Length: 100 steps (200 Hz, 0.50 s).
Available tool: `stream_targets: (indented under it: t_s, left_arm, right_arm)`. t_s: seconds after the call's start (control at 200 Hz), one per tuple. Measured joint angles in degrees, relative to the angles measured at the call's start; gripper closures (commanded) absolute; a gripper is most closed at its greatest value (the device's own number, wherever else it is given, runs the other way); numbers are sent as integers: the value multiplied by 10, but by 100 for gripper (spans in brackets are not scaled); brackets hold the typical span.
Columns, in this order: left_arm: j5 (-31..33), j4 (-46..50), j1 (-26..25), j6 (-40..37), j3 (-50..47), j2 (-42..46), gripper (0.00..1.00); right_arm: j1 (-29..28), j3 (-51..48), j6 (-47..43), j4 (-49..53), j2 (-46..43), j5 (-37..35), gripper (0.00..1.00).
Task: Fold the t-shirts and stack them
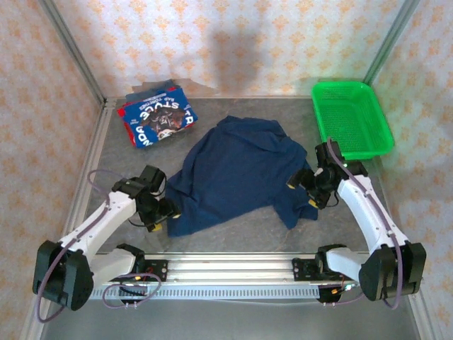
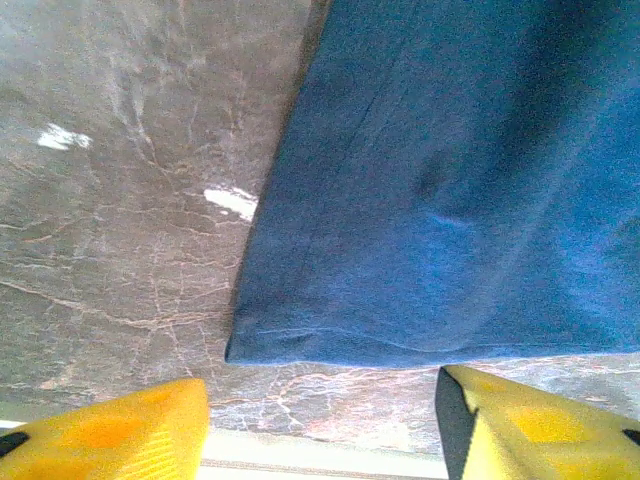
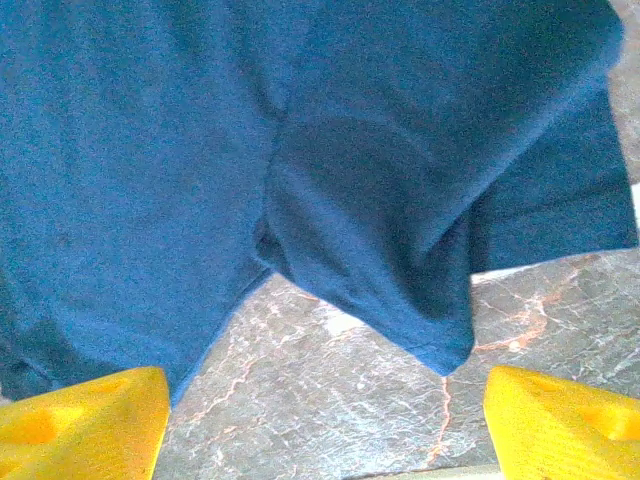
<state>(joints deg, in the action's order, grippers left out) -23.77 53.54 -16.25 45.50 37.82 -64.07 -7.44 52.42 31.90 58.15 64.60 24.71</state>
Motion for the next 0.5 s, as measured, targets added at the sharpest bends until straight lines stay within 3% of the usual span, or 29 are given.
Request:
stream_targets:
  t_s: [0.155, 0.5]
  left_arm:
    - [-17, -30, -13, 2, -27, -33, 48]
    - [-29, -53, -14, 1, -61, -46, 49]
  right_arm:
    - [0, -29, 14, 0, -6, -19, 19]
    - [17, -42, 19, 0, -7, -55, 19]
